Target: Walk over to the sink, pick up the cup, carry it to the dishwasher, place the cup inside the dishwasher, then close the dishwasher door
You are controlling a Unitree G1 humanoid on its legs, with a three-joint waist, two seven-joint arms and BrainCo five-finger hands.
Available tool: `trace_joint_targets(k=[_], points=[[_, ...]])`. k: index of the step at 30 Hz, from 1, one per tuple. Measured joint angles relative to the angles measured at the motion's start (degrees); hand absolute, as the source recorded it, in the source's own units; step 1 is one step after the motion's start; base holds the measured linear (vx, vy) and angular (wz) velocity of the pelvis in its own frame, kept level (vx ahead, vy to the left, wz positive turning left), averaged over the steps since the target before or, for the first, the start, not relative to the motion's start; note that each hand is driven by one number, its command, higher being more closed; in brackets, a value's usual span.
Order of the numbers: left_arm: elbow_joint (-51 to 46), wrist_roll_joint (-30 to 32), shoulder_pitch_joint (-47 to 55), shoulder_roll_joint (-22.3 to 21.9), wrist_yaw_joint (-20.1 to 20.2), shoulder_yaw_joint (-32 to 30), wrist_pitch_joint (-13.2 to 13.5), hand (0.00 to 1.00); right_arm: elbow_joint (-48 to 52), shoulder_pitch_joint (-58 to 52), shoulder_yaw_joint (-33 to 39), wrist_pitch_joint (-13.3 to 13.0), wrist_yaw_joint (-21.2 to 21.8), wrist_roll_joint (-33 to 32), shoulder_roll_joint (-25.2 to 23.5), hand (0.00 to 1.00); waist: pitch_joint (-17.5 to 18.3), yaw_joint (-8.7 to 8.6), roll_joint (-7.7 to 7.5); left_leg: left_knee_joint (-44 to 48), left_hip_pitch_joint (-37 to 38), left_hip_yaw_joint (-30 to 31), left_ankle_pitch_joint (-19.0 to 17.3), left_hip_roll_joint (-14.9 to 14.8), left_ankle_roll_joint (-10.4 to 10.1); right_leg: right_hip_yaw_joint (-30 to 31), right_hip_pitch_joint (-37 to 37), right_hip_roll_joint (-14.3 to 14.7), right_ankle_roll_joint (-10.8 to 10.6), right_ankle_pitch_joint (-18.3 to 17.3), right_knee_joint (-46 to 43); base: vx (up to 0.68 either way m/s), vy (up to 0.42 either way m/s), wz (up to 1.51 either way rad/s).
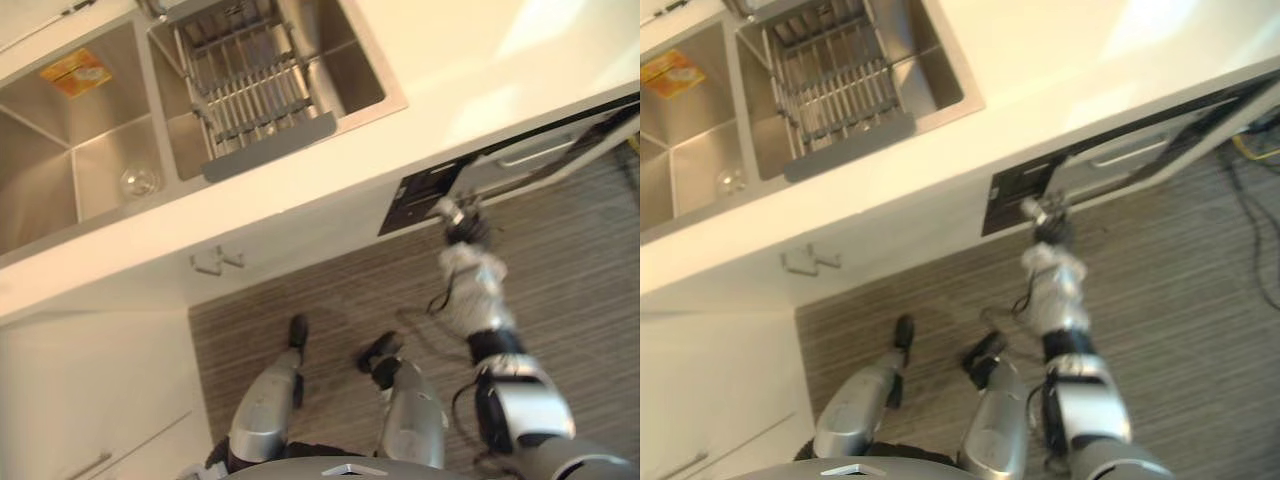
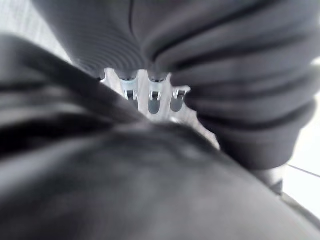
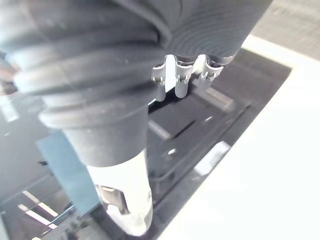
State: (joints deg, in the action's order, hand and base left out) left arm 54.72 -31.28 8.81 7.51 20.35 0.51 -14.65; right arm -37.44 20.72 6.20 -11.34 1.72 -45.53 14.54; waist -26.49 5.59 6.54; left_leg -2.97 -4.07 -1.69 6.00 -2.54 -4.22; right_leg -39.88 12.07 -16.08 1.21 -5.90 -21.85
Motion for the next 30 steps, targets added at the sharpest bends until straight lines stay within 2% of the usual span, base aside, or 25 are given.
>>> trace_joint_targets(k=[2, 3, 5, 9, 11, 12, 13, 14, 15, 16, 17, 18, 19, 20, 22, 23, 24, 25, 27, 29, 30], points=[[0.19, 3.65, 1.55, 0.63, -1.68, -0.38, 2.35, 0.00, 0.40, -10.49, -0.51, -0.56, -1.90, 5.23, -5.16, 0.00, 2.55, -1.11, -2.46, -0.03, 1.42, -2.42, -1.12, -0.64, 0.01, 1.24, -0.87, 1.29, -0.53, 0.38, 1.76, 0.08, -0.036, -0.33], [0.36, 3.90, 1.86, 0.85, -2.16, -0.39, 2.57, 0.00, 0.38, -12.84, -0.50, -0.88, -2.45, 6.60, -6.06, 0.00, 3.14, -1.36, -2.97, -0.01, 2.09, -3.29, -1.54, -0.88, 0.03, 1.60, -1.46, 1.66, -0.75, 0.56, 2.40, 0.13, -0.022, -0.46], [1.86, 4.00, 3.06, 1.46, -3.90, -0.47, 2.33, 0.00, -0.43, -21.02, -0.23, -1.19, -3.54, 11.06, -7.79, 0.00, 6.93, -2.80, -4.87, 0.13, 4.85, -6.46, -3.45, -1.46, 0.07, 3.09, -4.02, 2.75, -1.28, 0.90, 4.21, 0.12, -0.002, -0.49], [3.83, 4.60, 3.82, 2.15, -5.33, -0.52, 1.76, 0.00, -5.36, -27.45, 2.27, -0.41, -3.23, 15.06, -8.09, 0.00, 12.05, -4.37, -6.60, 2.13, 8.69, -9.81, -7.32, -1.83, -0.12, 5.38, -7.40, 3.31, -2.54, 0.76, 5.28, 0.13, 0.052, -0.44], [4.39, 4.62, 3.82, 2.74, -6.23, -0.58, 1.11, 0.00, -9.51, -29.79, 3.71, 1.68, -1.61, 18.67, -8.29, 0.00, 13.76, -4.94, -7.39, 1.95, 10.67, -9.92, -8.58, -1.50, 0.24, 5.36, -9.26, 2.85, -3.78, 0.15, 4.95, 0.13, 0.071, 0.02], [4.45, 4.68, 3.91, 2.89, -6.41, -0.83, 0.75, 0.00, -11.03, -30.75, 3.68, 2.32, -0.38, 20.03, -8.36, 0.00, 14.31, -5.14, -7.45, 1.83, 11.33, -9.81, -9.05, -1.22, 0.60, 5.20, -9.80, 2.20, -4.46, 0.22, 3.75, 0.13, 0.065, 0.20], [4.43, 5.60, 3.86, 2.61, -6.54, -1.01, 0.67, 0.00, -12.30, -31.85, 3.63, 3.27, 1.12, 21.36, -8.30, 0.00, 14.47, -5.38, -7.33, 1.71, 12.10, -9.07, -9.53, -1.01, 1.01, 5.95, -9.45, 1.10, -6.18, 0.45, 0.07, 0.11, 0.096, 0.23], [4.35, 6.72, 3.91, 2.25, -6.77, -1.03, 0.93, 0.00, -13.56, -31.99, 3.63, 4.24, 1.83, 21.33, -8.15, 0.00, 14.65, -5.36, -7.00, 1.83, 12.29, -8.64, -9.89, -1.12, 1.38, 8.51, -7.40, 0.27, -7.02, 1.73, -4.63, 0.14, 0.177, 0.33], [4.29, 8.93, 3.90, 2.23, -7.28, -1.05, 2.62, 0.00, -14.49, -31.86, 4.86, 4.64, 3.03, 21.06, -8.36, 0.00, 14.82, -5.70, -6.46, 2.02, 12.88, -7.31, -10.44, -1.22, 2.06, 14.37, -4.76, -0.55, -8.03, 4.76, -10.76, 0.08, 0.158, 0.30], [4.09, 9.65, 3.77, 2.08, -7.49, -1.02, 3.76, 0.00, -15.29, -32.02, 5.37, 4.61, 3.11, 20.98, -8.38, 0.00, 14.73, -5.89, -6.54, 2.02, 13.23, -6.55, -10.52, -1.25, 2.34, 16.44, -3.70, -0.75, -8.27, 6.02, -13.32, 0.08, 0.139, 0.40], [3.55, 10.58, 4.04, 2.06, -7.65, -0.83, 4.75, 0.00, -16.01, -31.78, 6.28, 4.49, 3.17, 20.13, -8.70, 0.00, 14.33, -6.18, -6.04, 2.15, 13.54, -5.64, -10.65, -1.24, 2.74, 18.91, -1.54, -0.44, -8.59, 5.52, -16.11, 0.06, 0.068, 0.48], [2.83, 10.84, 4.32, 2.19, -7.76, -0.80, 4.75, 0.00, -17.53, -31.23, 7.18, 4.25, 3.25, 18.07, -9.55, 0.00, 14.54, -6.16, -6.20, 4.01, 12.73, -3.96, -11.63, -2.23, 3.16, 22.92, -1.48, 2.32, -9.09, 1.35, -11.84, 0.08, 0.072, 0.57], [2.68, 10.83, 4.30, 2.28, -7.77, -0.82, 4.75, 0.00, -18.14, -31.14, 7.76, 4.28, 3.26, 16.72, -9.98, 0.00, 14.55, -6.20, -6.18, 5.23, 11.95, -2.72, -12.24, -2.65, 3.21, 25.29, -1.82, 4.12, -9.16, 0.24, -8.49, 0.07, 0.028, 0.88], [2.64, 10.05, 4.33, 2.71, -6.89, -0.82, 4.58, 0.00, -19.05, -31.56, 9.34, 4.28, 3.31, 13.90, -10.90, 0.00, 14.67, -6.56, -6.32, 7.07, 10.10, -0.05, -13.27, -2.80, 2.84, 29.71, -2.30, 7.19, -9.21, -0.51, -1.77, 0.09, -0.034, 1.12], [2.64, 7.47, 4.36, 3.61, -3.92, -0.97, 3.32, 0.00, -20.80, -32.50, 12.32, 4.22, 3.51, 13.90, -12.31, 0.00, 15.11, -7.02, -7.38, 8.98, 7.43, 3.70, -14.01, -1.03, 2.73, 32.92, -2.23, 8.00, -8.66, 0.29, 3.46, 0.13, -0.127, 1.23], [2.62, 5.91, 4.43, 4.42, -2.70, -1.04, 2.16, 0.00, -22.01, -33.05, 13.01, 4.35, 3.45, 14.57, -13.40, 0.00, 15.99, -7.00, -9.44, 9.18, 7.10, 5.83, -13.76, 0.85, 1.64, 32.84, -3.54, 7.20, -7.90, 3.64, 5.92, 0.23, -0.257, 1.17], [2.83, 4.88, 4.25, 3.85, -2.64, -1.90, 1.28, 0.00, -22.78, -33.87, 14.83, 5.47, 3.31, 15.62, -13.87, 0.00, 15.93, -7.02, -8.29, 10.42, 6.99, 6.05, -14.15, 0.64, 0.73, 29.99, -6.09, 6.67, -6.91, 3.24, 7.36, 0.17, -0.190, 1.11], [2.91, 4.87, 4.44, 3.10, -3.06, -2.56, 0.99, 0.00, -22.65, -33.94, 15.05, 5.75, 3.09, 16.20, -13.51, 0.00, 16.17, -7.04, -7.44, 11.19, 6.35, 4.99, -13.80, -0.04, 0.34, 29.35, -7.10, 7.07, -6.80, 3.50, 8.45, 0.25, -0.197, 0.87], [3.53, 4.91, 4.27, 2.17, -4.33, -3.50, 1.03, 0.00, -22.63, -32.90, 14.74, 8.50, 2.95, 16.31, -12.05, 0.00, 16.56, -6.57, -6.23, 11.92, 6.33, 2.50, -13.79, -1.78, 0.27, 27.32, -10.17, 8.80, -6.20, 3.97, 13.09, 0.18, -0.100, 0.43], [3.58, 3.36, 4.70, 1.68, -4.63, -4.48, 1.18, 0.00, -22.47, -30.25, 14.05, 10.97, 2.75, 16.05, -11.68, 0.00, 16.53, -5.46, -6.58, 11.57, 7.08, 1.67, -13.46, -3.30, -0.82, 25.92, -12.68, 10.60, -5.11, 5.10, 16.43, 0.11, -0.113, 0.11], [3.75, 2.40, 5.00, 1.61, -4.94, -4.54, 1.69, 0.00, -22.49, -29.69, 14.04, 11.48, 2.80, 15.96, -11.68, 0.00, 16.60, -5.46, -6.71, 11.55, 7.25, 1.65, -13.28, -3.31, -1.08, 25.40, -13.40, 10.64, -5.04, 5.16, 17.00, 0.04, -0.059, 0.09]])
